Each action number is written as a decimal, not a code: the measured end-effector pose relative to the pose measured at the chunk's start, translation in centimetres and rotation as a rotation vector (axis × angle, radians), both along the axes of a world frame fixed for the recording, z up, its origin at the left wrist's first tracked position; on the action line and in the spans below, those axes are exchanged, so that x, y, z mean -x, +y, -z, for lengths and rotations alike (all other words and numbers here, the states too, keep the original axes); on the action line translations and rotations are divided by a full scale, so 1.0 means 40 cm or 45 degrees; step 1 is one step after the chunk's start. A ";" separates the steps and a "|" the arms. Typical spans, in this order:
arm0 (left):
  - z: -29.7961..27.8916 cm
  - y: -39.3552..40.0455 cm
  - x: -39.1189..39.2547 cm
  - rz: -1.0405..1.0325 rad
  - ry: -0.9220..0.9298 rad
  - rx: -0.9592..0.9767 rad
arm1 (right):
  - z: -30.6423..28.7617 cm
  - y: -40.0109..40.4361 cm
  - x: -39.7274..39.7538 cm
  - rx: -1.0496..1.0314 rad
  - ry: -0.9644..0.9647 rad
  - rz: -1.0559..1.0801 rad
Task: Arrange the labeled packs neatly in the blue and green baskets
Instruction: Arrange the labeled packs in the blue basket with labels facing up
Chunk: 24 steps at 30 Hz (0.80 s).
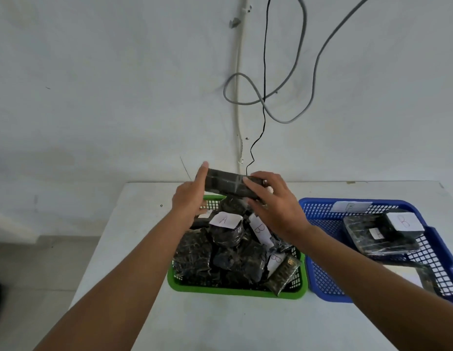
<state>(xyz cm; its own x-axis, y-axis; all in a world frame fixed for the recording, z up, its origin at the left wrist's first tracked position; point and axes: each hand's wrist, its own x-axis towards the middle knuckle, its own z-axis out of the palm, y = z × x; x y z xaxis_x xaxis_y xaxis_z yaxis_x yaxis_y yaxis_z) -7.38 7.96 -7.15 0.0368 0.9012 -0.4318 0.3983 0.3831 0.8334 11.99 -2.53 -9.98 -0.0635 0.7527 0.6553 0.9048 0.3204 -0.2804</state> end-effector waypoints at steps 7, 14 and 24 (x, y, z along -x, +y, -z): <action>-0.014 -0.030 -0.083 -0.089 -0.708 0.309 | -0.005 -0.123 -0.033 -0.004 0.030 -0.155; 0.011 -0.110 -0.167 0.240 -0.844 0.424 | -0.046 -0.189 -0.152 0.843 1.252 0.078; 0.069 -0.204 -0.424 0.501 -0.369 0.186 | 0.055 -0.321 -0.322 0.784 1.818 0.318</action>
<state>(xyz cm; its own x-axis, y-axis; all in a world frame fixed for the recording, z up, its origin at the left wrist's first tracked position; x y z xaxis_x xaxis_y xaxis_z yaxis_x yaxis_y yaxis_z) 9.57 -0.20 -9.89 0.4985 0.7259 -0.4738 0.2962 0.3711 0.8801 24.88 -15.36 -12.20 0.4770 0.8124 -0.3355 -0.2000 -0.2714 -0.9415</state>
